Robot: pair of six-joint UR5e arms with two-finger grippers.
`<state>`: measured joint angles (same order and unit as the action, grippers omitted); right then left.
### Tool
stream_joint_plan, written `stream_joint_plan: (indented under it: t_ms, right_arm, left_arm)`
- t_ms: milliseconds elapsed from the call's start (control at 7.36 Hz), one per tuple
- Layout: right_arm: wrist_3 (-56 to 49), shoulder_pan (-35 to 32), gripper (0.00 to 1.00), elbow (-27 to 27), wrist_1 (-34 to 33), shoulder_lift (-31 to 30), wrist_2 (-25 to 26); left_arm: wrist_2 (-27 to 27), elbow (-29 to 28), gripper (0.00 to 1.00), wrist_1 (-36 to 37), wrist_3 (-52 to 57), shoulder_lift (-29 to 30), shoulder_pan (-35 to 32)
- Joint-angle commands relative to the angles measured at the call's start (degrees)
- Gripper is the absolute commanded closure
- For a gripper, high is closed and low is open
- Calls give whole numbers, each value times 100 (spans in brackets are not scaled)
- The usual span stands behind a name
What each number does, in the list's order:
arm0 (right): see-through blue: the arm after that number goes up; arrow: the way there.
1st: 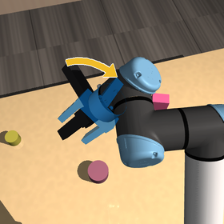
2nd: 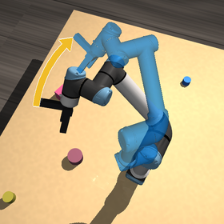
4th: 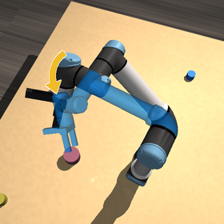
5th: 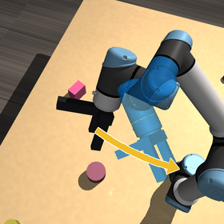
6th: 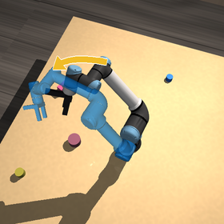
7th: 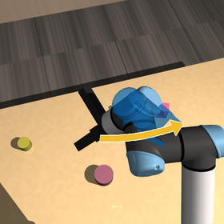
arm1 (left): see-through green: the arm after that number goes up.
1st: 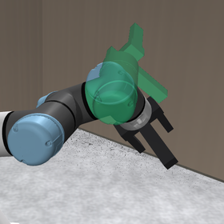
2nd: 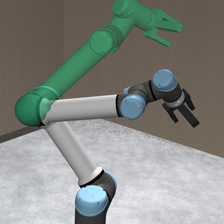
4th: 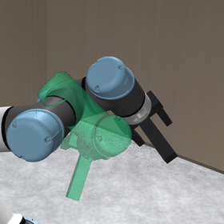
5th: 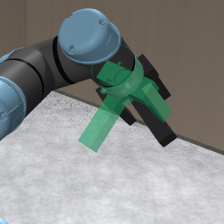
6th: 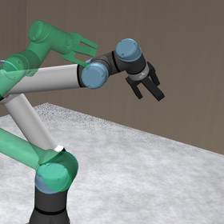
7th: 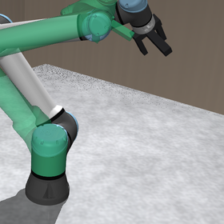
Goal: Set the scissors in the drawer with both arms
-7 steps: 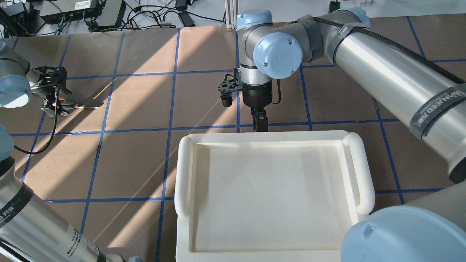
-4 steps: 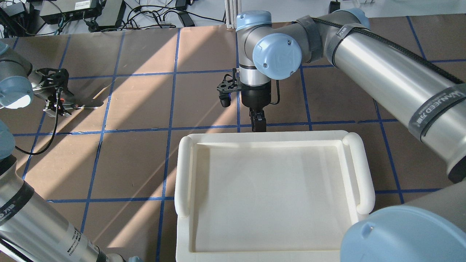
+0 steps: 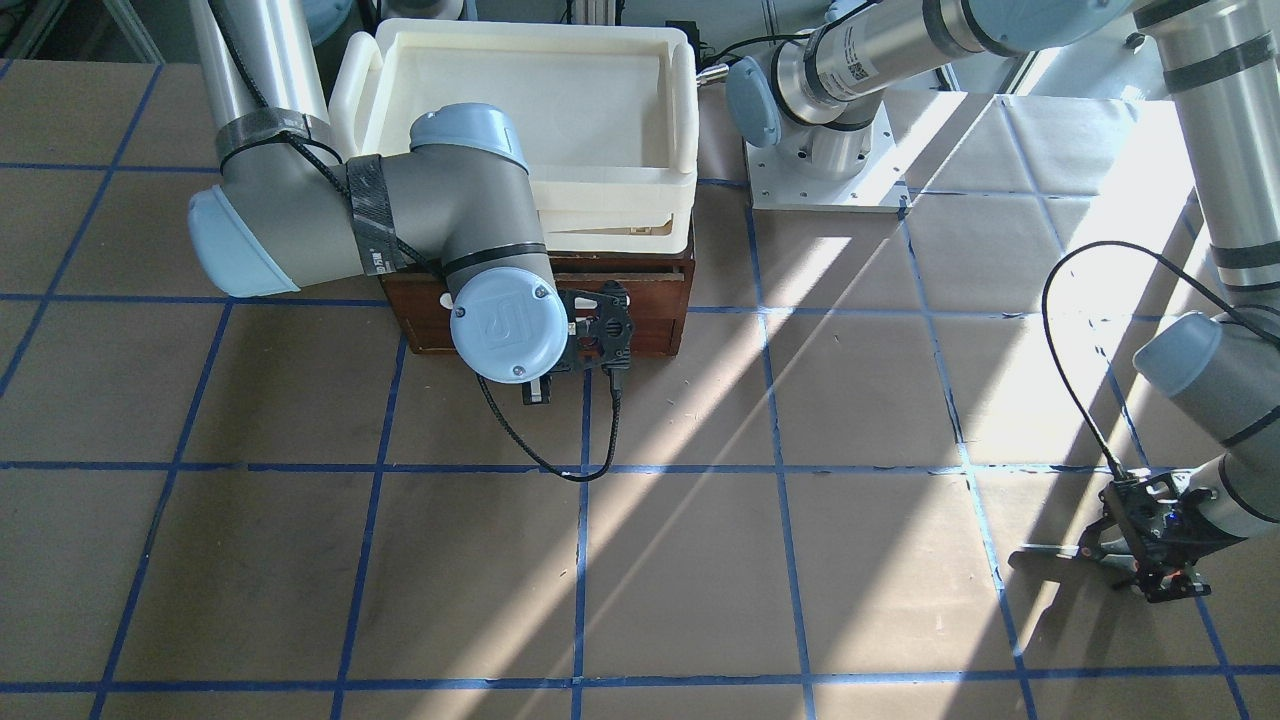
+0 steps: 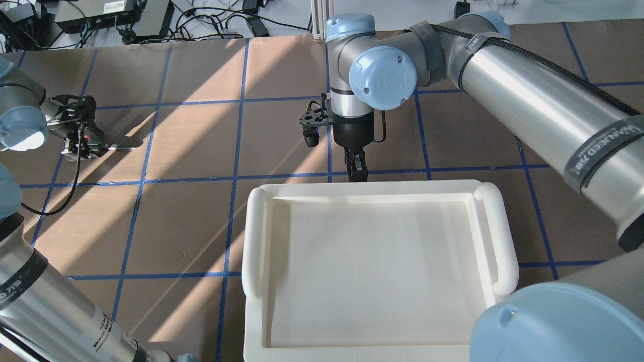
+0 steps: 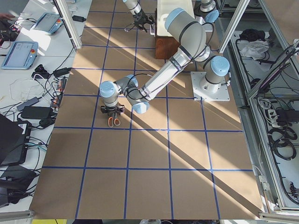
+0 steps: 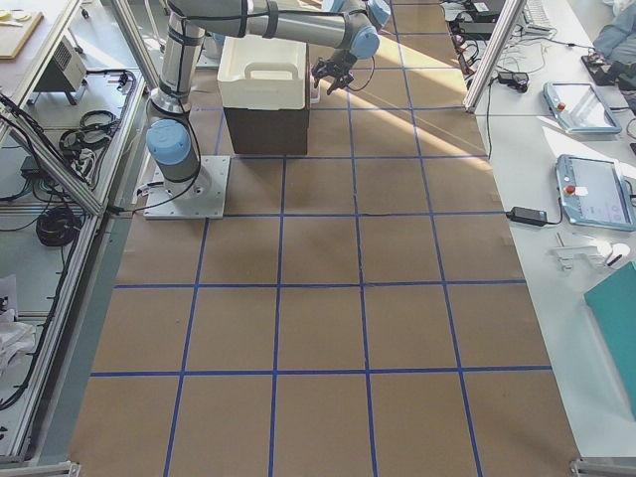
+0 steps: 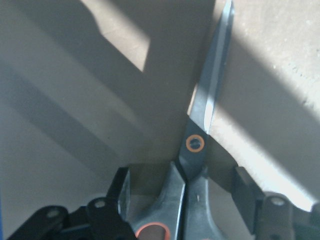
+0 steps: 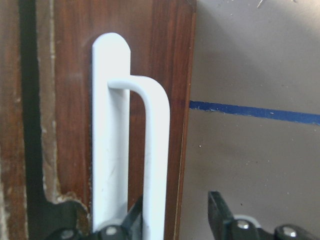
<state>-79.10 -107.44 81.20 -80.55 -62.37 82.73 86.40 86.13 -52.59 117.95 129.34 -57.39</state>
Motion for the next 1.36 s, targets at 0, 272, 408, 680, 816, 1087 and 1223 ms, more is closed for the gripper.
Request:
stream_joint_plan:
  t_ms: [0, 272, 408, 680, 816, 1087, 1223]
  right_arm:
    - [-9, 30, 50, -191, -232, 119, 50]
    - [-17, 82, 50, -665, -242, 399, 77]
    - [-26, 109, 50, -859, -285, 505, 86]
    - [-271, 319, 50, -1114, -373, 638, 86]
    - [-325, 329, 50, -1176, -452, 690, 86]
    - [-334, 329, 51, -1299, -663, 813, 86]
    - [-386, 329, 53, -1378, -724, 849, 86]
  left_arm:
    - [26, 9, 96, 65, 35, 22, 0]
    - [62, 9, 100, 56, 26, -40, -17]
    - [35, 9, 100, 56, 35, -83, -44]
    - [17, 9, 100, -66, 17, -241, -122]
    - [0, 9, 100, -302, -70, -381, -210]
    - [-158, 9, 100, -890, -498, -802, -578]
    - [-158, 9, 100, -1163, -727, -1031, -771]
